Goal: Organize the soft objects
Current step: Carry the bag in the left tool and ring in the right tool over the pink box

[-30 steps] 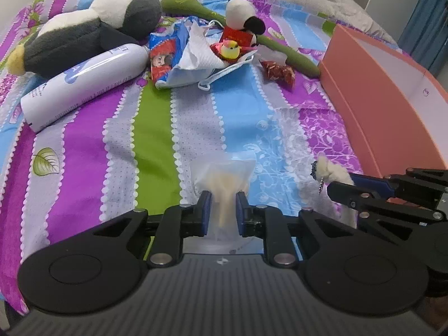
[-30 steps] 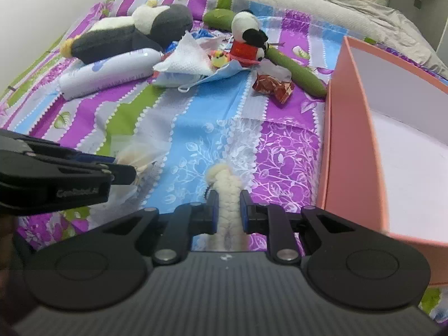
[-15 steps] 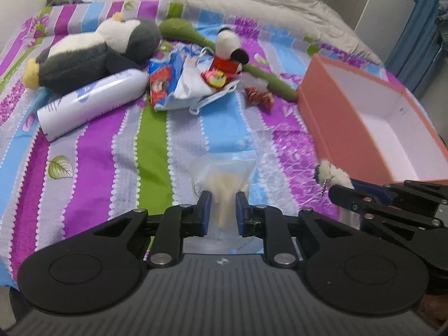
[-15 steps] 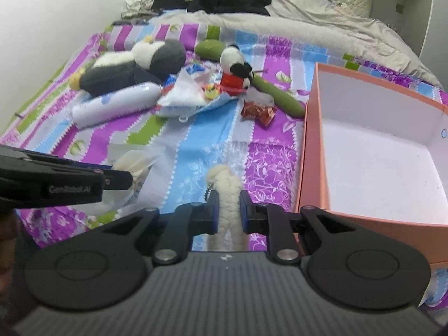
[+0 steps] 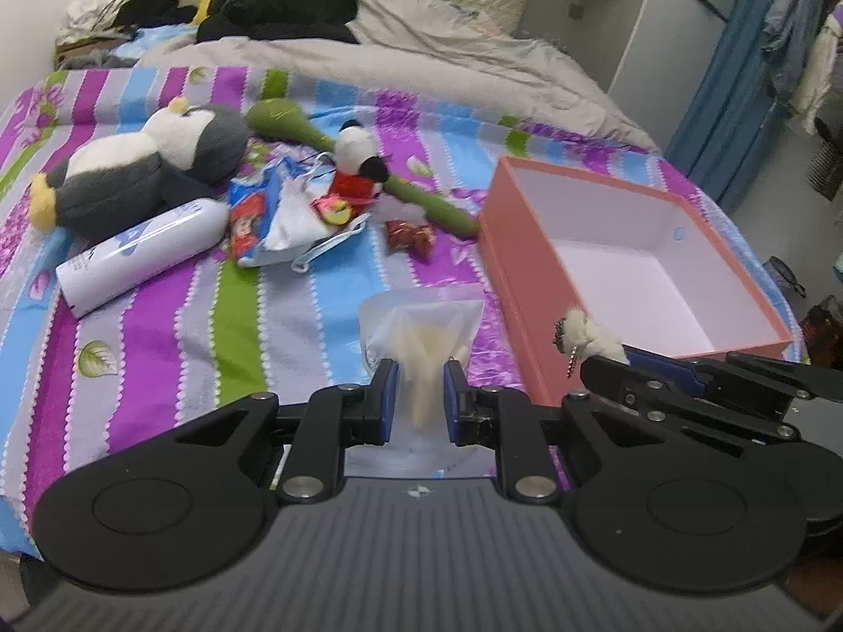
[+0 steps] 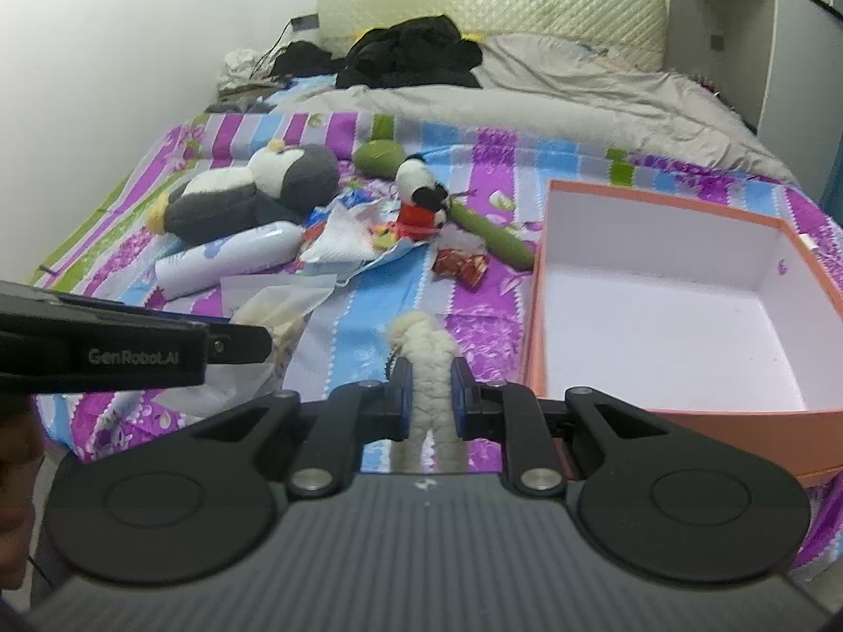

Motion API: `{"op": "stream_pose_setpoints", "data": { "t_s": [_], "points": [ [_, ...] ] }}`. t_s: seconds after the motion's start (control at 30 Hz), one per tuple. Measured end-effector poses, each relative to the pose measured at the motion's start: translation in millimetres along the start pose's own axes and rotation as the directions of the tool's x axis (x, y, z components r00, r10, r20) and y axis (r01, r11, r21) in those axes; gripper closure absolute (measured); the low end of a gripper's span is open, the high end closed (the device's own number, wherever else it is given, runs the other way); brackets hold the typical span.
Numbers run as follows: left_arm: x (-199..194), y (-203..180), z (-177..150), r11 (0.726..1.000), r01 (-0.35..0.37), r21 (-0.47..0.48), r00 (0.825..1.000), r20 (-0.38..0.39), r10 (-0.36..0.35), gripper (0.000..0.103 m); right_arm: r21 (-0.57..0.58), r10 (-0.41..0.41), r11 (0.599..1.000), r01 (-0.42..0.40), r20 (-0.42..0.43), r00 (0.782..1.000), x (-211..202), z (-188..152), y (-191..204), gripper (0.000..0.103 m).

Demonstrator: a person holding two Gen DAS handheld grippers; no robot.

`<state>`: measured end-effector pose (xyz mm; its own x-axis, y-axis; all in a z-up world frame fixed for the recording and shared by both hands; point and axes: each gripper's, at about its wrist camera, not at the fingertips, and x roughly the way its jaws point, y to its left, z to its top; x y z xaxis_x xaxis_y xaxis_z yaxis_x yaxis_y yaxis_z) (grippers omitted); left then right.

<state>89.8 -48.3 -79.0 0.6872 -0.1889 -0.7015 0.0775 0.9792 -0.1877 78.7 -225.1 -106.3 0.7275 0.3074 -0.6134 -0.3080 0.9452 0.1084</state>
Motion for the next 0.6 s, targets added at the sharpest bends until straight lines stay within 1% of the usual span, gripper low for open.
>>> {"op": "stream_pose_setpoints", "data": {
  "t_s": [0.27, 0.5, 0.6],
  "points": [
    [-13, -37, -7, 0.995, 0.085, 0.047, 0.996, 0.004, -0.085, 0.081, 0.057, -0.065, 0.996, 0.063, 0.034, 0.997, -34, -12, -19, 0.084],
    [-8, -73, -10, 0.981, 0.183, 0.063, 0.983, -0.018, -0.182, 0.081, 0.120, -0.145, 0.983, 0.138, 0.048, 0.988, -67, -30, -44, 0.084],
    [-2, -91, -10, 0.974, 0.205, 0.097, 0.979, -0.033, -0.202, 0.081, 0.161, -0.181, 0.972, 0.171, 0.048, 0.982, -77, -36, -59, 0.084]
  ]
}}
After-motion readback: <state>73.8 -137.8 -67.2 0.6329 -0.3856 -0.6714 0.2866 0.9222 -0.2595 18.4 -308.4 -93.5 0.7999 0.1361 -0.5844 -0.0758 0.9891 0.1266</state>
